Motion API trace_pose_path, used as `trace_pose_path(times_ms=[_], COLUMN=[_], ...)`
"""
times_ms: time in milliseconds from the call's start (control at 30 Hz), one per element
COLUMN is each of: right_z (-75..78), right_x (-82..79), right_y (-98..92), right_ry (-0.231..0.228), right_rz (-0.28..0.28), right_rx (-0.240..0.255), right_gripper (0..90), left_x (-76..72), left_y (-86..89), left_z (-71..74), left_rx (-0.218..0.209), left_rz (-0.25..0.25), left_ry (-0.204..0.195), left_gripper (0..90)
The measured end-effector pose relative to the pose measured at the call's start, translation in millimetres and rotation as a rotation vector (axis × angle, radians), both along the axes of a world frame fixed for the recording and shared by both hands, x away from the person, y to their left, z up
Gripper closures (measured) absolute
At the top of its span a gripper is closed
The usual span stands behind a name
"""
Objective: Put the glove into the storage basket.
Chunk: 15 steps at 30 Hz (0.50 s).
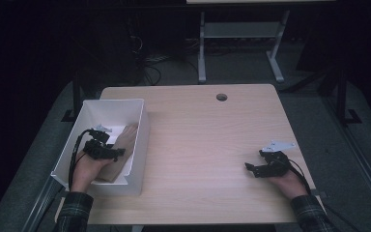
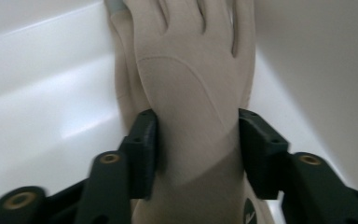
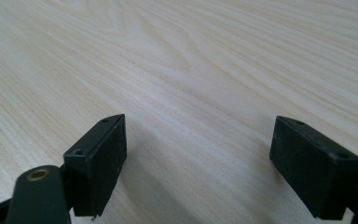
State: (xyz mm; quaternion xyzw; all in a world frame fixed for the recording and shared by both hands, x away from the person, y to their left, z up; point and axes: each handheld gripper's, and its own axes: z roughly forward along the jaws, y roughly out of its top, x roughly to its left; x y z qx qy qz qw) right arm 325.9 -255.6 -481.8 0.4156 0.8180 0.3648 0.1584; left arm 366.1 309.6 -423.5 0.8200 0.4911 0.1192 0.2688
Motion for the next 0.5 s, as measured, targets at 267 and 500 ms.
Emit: trace_pose_path(times_ms=[267, 500], right_z=[0.0, 0.0], right_x=[0.0, 0.0], right_y=[0.1, 0.1], right_ry=[0.0, 0.0], right_rz=[-0.001, -0.001], right_rx=[0.001, 0.001], right_gripper=[18.2, 18.2], left_x=[-0.2, -1.8], left_y=[3.3, 0.3], left_z=[5.9, 31.7], left_rx=[-0.028, -0.057], left_rz=[0.026, 0.023], left_ry=[-0.018, -0.07], left_gripper=[26.1, 19.9])
